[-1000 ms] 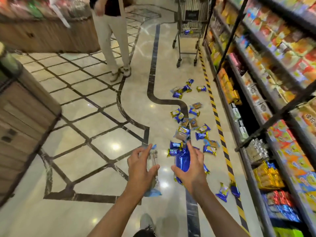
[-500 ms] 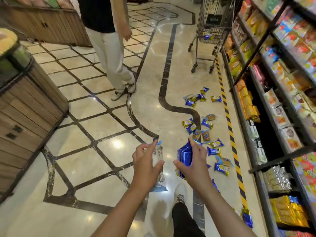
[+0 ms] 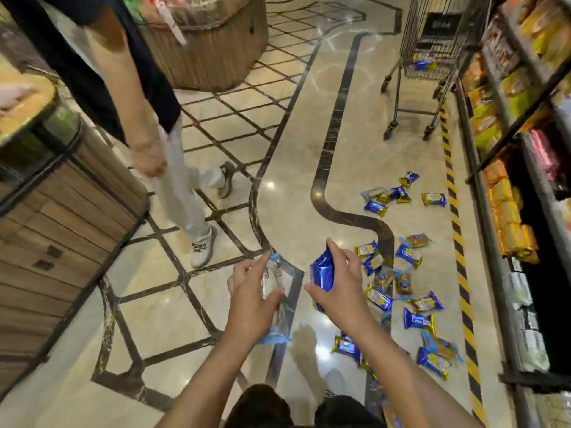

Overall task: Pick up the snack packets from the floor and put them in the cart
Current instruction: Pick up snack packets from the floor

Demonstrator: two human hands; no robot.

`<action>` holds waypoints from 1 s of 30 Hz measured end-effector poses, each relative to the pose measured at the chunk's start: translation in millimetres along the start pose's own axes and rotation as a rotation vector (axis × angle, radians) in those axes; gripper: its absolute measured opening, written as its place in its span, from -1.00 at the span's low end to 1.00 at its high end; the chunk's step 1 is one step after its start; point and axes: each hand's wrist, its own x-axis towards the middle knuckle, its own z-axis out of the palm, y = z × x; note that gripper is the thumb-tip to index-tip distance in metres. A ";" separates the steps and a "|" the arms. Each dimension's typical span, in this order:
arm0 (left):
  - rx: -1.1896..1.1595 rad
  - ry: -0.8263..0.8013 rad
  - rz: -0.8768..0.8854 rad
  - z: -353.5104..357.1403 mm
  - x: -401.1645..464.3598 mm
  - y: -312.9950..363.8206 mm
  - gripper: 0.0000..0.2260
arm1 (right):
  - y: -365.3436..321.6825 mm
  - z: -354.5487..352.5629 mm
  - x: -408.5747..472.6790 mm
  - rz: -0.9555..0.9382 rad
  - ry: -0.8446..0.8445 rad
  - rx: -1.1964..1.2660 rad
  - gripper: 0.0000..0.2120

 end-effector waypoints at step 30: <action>0.126 -0.192 0.117 7.5 512.9 18.6 -0.28 | -83.1 27.8 440.9 0.127 0.112 -0.133 -0.12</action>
